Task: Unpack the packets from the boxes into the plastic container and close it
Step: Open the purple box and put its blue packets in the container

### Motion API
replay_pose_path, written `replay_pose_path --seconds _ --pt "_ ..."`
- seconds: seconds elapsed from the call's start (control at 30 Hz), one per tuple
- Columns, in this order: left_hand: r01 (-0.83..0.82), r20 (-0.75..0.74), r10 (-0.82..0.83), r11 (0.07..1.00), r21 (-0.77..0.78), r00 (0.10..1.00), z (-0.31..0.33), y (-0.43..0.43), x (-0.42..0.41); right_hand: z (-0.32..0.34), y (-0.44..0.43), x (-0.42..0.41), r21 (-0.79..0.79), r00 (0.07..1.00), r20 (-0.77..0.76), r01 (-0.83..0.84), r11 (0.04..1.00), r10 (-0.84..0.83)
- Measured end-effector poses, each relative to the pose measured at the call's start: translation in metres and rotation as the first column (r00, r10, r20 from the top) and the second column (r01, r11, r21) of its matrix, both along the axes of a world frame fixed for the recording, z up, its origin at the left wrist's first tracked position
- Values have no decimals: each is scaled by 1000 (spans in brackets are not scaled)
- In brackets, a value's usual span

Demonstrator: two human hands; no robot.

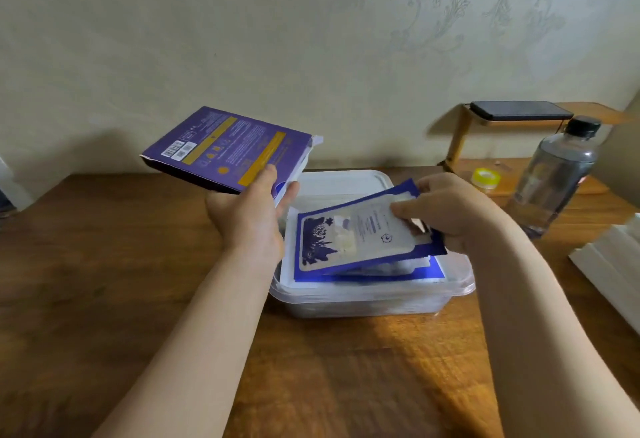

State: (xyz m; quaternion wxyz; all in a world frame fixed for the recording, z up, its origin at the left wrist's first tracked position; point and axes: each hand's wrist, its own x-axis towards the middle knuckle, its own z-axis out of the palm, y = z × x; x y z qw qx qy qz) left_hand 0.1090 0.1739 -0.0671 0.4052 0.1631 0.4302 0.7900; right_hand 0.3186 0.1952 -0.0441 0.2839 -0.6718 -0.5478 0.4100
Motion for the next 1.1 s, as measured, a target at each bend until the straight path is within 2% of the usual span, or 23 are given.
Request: replay_pose_path --seconds 0.1,0.17,0.23,0.33,0.4,0.5,0.57,0.63,0.83,0.97,1.1 --pt "31 -16 -31 999 13 999 -1 -1 6 -5 -1 -5 74 967 256 -15 997 -5" --pt "47 -25 -46 998 31 999 -1 -1 9 -8 -1 -8 102 903 429 -40 994 -7" --pt "58 -46 -56 997 50 997 -2 -2 10 -12 -5 -11 147 813 582 -84 986 -18" --pt "66 -61 -62 996 64 996 -5 -1 10 -16 -11 -16 314 637 764 -224 923 -106" --pt "65 -45 -62 995 75 997 -5 1 10 -13 -12 -23 353 605 794 -377 856 -61" --pt "63 -56 -59 995 74 997 -6 2 10 -9 -9 -40 235 648 705 -597 767 289" --pt "63 -64 -58 995 74 996 -6 0 11 -15 -6 -46 122 590 657 -698 705 470" --pt "59 -80 -53 996 74 995 -6 0 11 -25 -2 -48 30 480 681 -773 634 553" --pt "63 -106 -57 996 58 993 -6 0 11 -35 3 -44 -105 263 778 -841 531 571" --pt "61 -107 -56 997 44 993 -7 0 12 -39 5 -43 -130 212 805 -848 513 554" --pt "65 -109 -59 997 47 992 -7 0 11 -43 5 -42 -108 210 822 -855 507 529"
